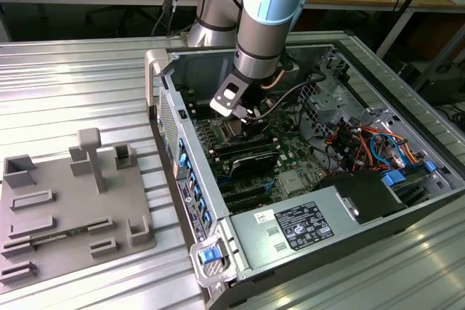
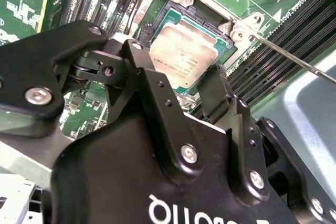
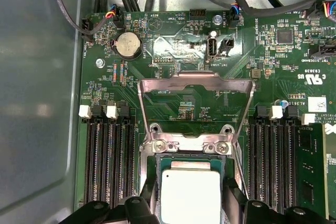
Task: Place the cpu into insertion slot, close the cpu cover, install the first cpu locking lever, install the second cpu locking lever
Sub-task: 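Place the cpu into insertion slot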
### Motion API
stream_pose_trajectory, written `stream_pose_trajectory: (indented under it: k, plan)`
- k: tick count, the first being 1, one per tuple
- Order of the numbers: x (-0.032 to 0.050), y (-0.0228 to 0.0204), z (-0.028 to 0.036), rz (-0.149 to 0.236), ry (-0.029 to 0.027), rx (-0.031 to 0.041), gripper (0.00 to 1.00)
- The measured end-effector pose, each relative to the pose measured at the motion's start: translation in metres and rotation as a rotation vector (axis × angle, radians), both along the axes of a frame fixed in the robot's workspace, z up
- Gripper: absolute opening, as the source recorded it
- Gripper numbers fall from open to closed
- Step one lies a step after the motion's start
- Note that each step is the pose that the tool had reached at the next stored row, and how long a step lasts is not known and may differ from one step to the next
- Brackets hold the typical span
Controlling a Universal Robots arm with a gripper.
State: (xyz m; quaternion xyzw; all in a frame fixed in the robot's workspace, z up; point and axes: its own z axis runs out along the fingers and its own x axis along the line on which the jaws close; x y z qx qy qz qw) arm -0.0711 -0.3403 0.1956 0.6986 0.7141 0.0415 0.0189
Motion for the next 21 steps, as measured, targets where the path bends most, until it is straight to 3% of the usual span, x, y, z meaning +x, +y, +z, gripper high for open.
stream_pose_trajectory:
  k: [1,6,10,18,21]
  plan:
    - [0.0,-0.0001,0.0,0.0,-0.0001,-0.0005,0.68]
    - [0.0001,0.0004,0.0001,-0.002,0.0003,-0.0009,0.68]
    - [0.0002,0.0023,-0.0007,-0.042,0.0002,-0.0006,0.68]
    - [0.0003,0.0023,-0.0016,-0.043,0.0001,-0.0011,0.68]
    - [0.0003,0.0022,-0.0014,-0.043,0.0004,-0.0012,0.63]
